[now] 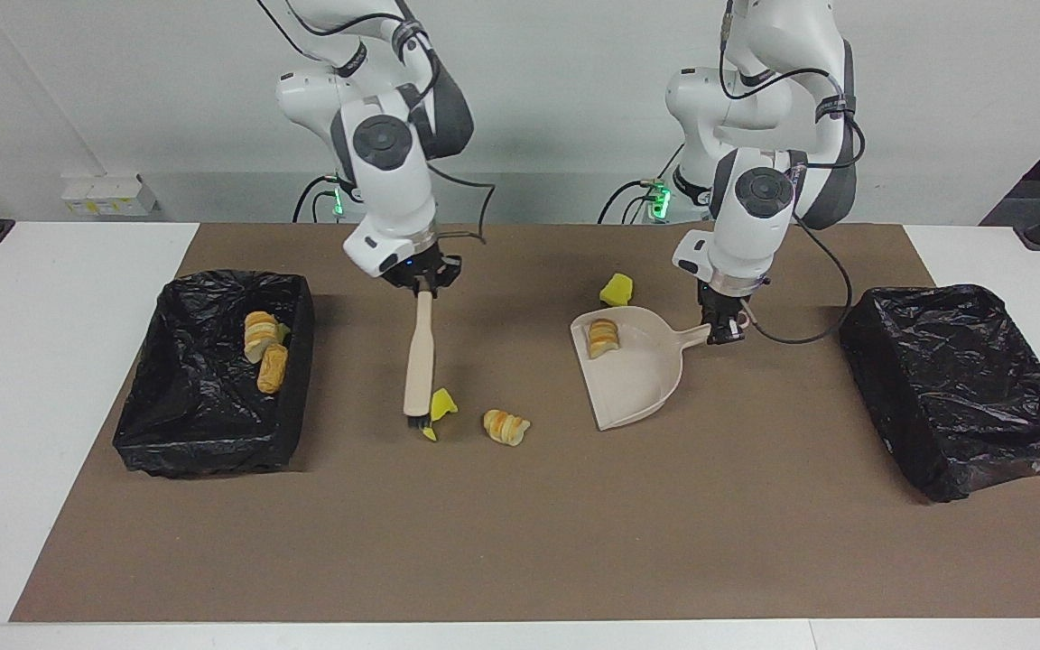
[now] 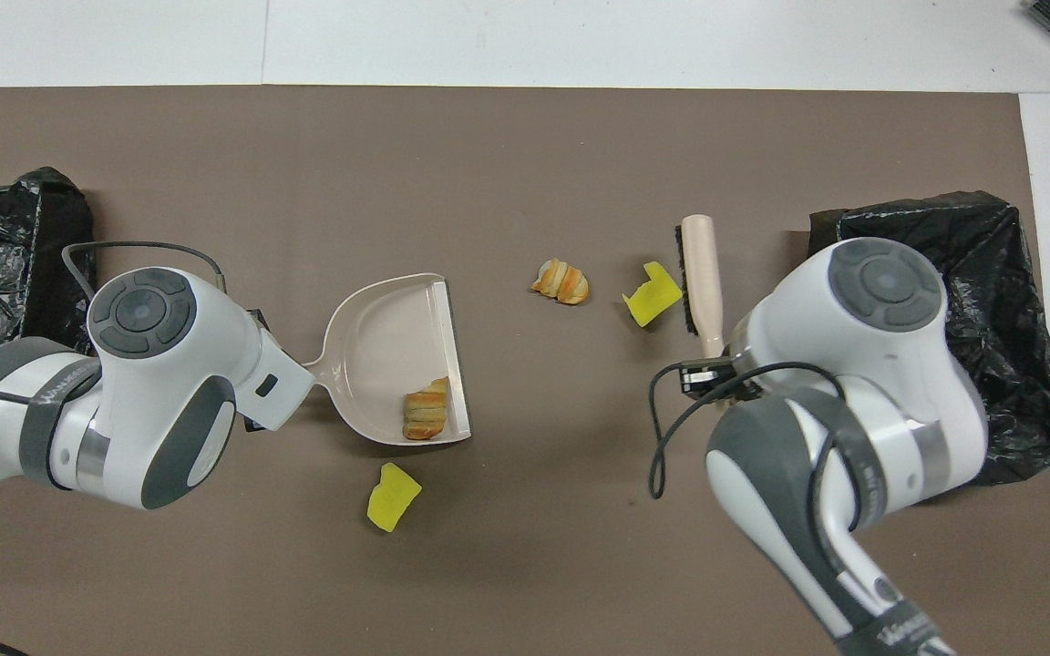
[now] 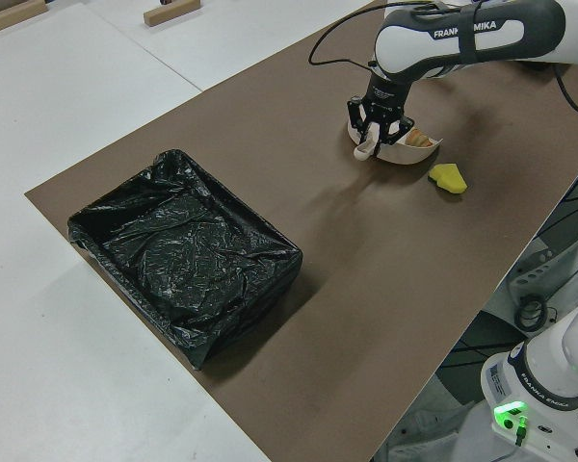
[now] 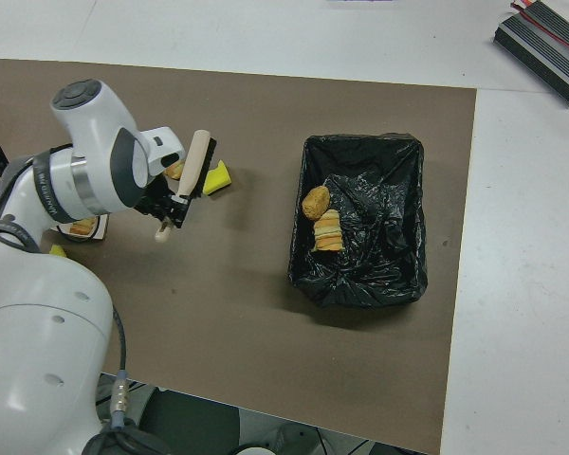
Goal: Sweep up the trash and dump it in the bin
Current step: 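Lift the brush with the right gripper toward the farther bread and sponge, then sweep sponge pieces into the dustpan with the right gripper while the left gripper holds it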
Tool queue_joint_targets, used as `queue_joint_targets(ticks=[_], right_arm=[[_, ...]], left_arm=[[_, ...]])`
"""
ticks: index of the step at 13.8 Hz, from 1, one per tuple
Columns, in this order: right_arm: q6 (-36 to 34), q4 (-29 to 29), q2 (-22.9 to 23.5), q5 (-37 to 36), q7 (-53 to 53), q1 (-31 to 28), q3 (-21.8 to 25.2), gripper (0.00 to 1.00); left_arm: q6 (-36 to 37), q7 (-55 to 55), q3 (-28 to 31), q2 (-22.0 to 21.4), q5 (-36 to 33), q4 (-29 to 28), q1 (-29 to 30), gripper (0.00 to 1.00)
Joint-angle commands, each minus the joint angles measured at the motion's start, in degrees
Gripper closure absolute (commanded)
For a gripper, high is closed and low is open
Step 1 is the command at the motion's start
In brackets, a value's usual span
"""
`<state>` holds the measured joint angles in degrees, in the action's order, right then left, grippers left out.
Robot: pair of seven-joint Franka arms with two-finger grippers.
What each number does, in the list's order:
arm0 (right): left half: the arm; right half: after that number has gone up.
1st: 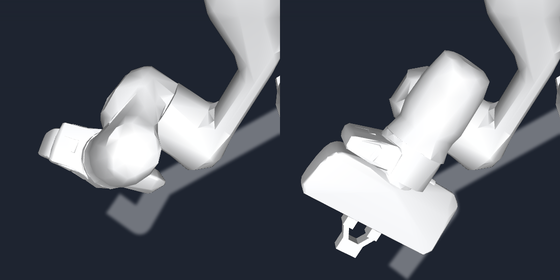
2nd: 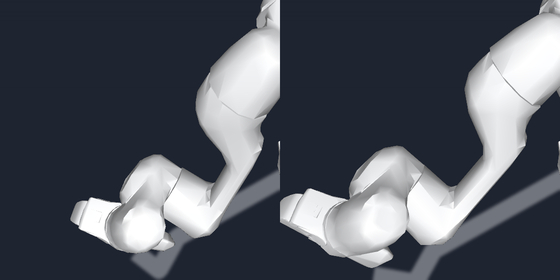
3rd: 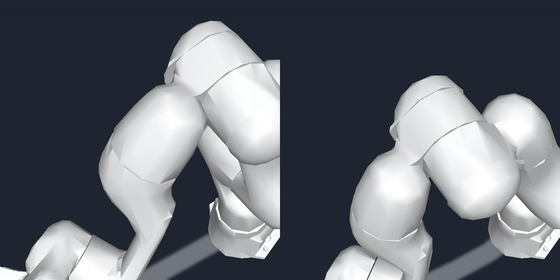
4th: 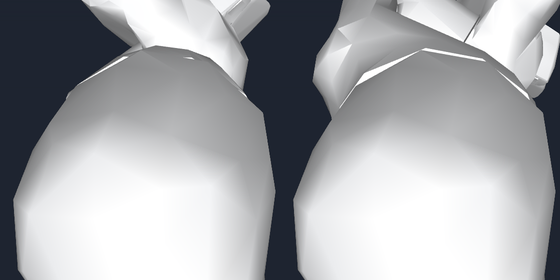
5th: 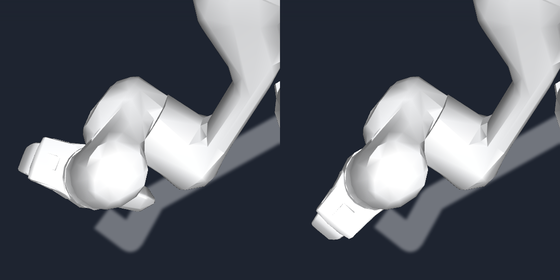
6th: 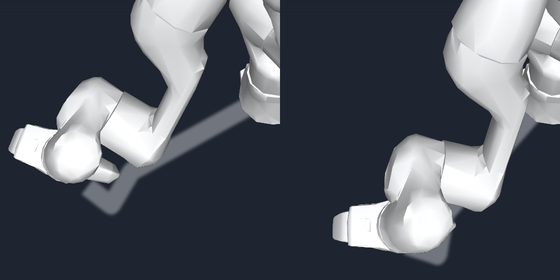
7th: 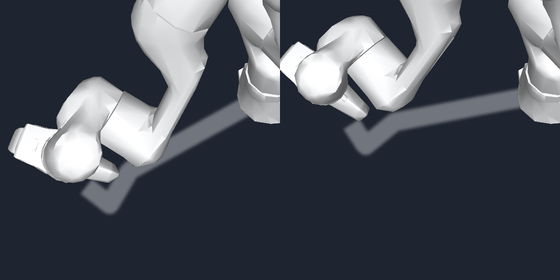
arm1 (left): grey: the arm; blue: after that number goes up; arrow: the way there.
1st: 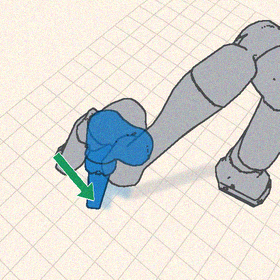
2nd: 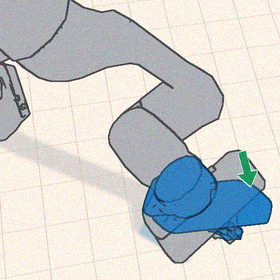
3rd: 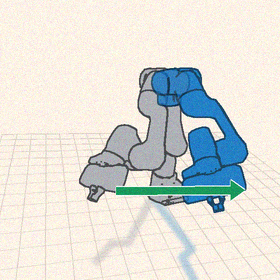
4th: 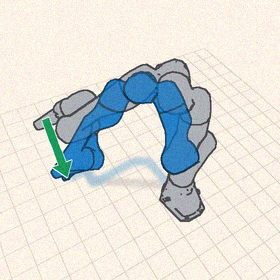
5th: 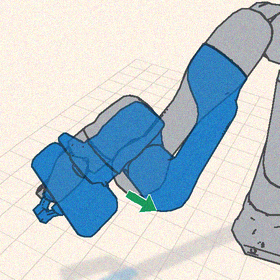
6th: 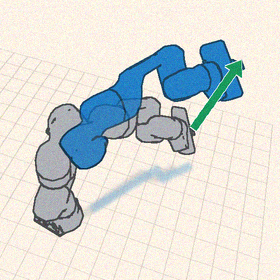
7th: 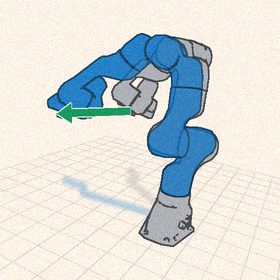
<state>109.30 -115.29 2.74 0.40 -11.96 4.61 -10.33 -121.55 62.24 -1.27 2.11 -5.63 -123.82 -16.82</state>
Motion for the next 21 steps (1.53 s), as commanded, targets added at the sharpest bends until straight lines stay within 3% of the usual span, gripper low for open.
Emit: queue_joint_targets(ticks=[1,3,6,11,16,21], right_arm=[[0.7,3.5,4.8,-4.3,6.0,-4.5,-1.2,1.0],[2.8,2.7,6.1,-4.7,9.1,-5.1,-1.5,1.0],[8.4,0.3,9.0,-0.9,6.2,-0.6,-1.6,1.0],[14.3,2.1,12.2,8.1,-4.8,11.2,-1.6,1.0],[18.3,0.6,12.4,12.4,-7.8,17.9,-1.6,1.0],[19.6,-1.9,11.0,16.9,-8.2,20.9,-1.6,1.0]], left_arm=[[-1.8,-0.6,0.1,-1.4,-0.9,-1.9,0.3,1.0],[-1.9,-2.0,0.1,-1.3,-0.9,-1.8,0.4,1.0],[2.9,-1.3,0.4,-0.6,-0.9,2.8,1.0,1.0],[11.4,11.6,0.6,-6.7,-1.0,3.3,7.5,1.0],[9.8,11.8,0.7,-16.2,-5.3,-8.6,8.4,1.0],[9.5,10.9,0.3,-32.2,-5.3,-24.5,10.5,1.0]])
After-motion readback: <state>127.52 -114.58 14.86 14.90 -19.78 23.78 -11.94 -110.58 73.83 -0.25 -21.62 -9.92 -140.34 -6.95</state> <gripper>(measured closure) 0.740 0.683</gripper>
